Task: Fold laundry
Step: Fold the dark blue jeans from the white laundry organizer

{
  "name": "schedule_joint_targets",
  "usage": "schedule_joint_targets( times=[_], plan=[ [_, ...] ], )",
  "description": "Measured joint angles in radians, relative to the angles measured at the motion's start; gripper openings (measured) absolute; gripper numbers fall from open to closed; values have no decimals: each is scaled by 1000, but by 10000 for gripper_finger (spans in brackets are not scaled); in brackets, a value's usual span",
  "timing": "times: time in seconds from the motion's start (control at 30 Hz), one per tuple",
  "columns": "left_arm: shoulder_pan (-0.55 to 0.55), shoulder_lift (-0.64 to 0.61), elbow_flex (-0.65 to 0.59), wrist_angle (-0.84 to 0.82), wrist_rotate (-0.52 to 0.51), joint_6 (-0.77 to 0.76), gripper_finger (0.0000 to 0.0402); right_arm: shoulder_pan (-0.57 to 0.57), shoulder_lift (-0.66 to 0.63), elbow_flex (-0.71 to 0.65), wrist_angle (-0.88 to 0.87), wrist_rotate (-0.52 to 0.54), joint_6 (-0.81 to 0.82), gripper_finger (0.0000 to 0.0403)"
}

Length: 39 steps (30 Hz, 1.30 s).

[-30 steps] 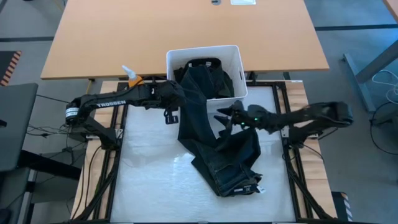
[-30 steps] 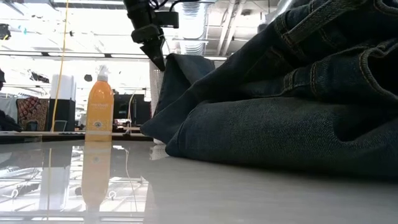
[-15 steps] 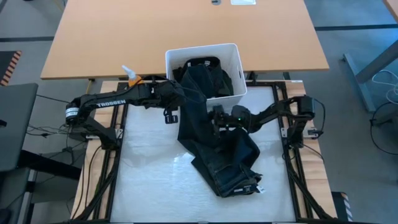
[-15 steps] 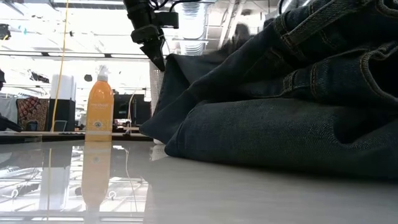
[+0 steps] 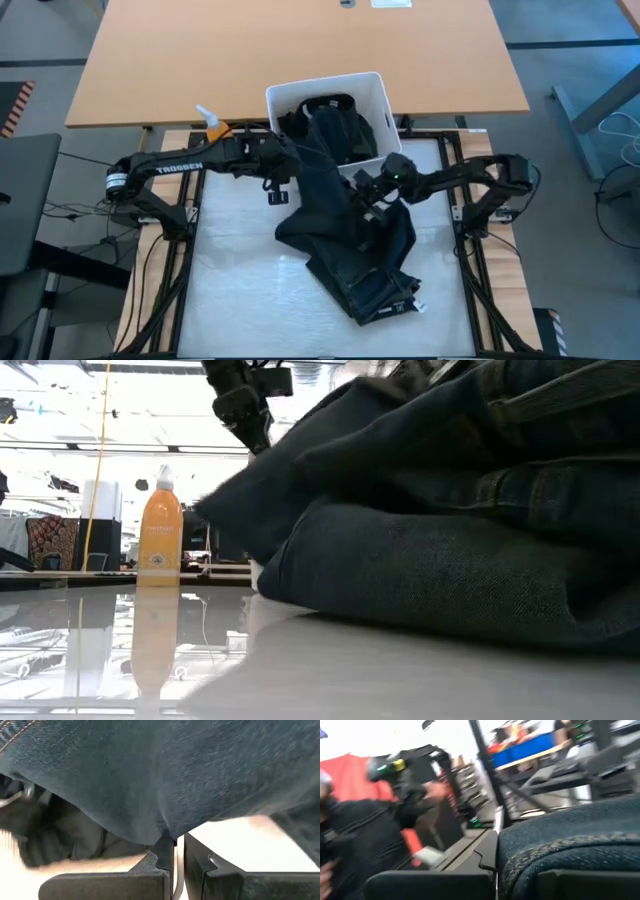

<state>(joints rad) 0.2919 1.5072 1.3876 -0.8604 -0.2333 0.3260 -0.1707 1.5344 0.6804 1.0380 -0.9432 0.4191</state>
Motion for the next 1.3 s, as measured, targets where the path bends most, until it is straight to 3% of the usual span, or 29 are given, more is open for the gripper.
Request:
schedule_joint_targets(
  times=[0.07, 0.17, 0.23, 0.3, 0.37, 0.43, 0.6, 0.73, 0.93, 1.3],
  plan=[
    [-1, 1, 0, 4, 22, 14, 5, 10, -63, -21, -109, -31, -68, 26],
    [10, -3, 0, -11, -40, 35, 4, 29, -177, -75, -272, -175, -207, 18],
    [15, -1, -1, -11, -97, 40, 5, 34, -246, -111, -352, -110, -262, 18],
    [18, 1, -1, -8, -114, 30, 5, 34, -299, -137, -399, 52, -287, 20],
    [30, 1, -1, -1, -103, 15, 5, 30, -337, -155, -484, 101, -323, 24],
    [46, -1, -1, -3, -97, 0, 5, 41, -362, -158, -555, 87, -350, 24],
    [63, 1, -2, 18, -85, -18, 4, 96, -361, -164, -751, -89, -454, 19],
    [81, 1, -2, 16, -82, -9, 4, 186, -328, -164, -771, -206, -550, 21],
    [116, 1, -2, 18, -95, 83, 4, 217, -330, -164, -771, -232, -554, 21],
    [173, 0, -2, -15, -70, 108, 4, 208, -358, -163, -801, -229, -530, 22]
  ],
)
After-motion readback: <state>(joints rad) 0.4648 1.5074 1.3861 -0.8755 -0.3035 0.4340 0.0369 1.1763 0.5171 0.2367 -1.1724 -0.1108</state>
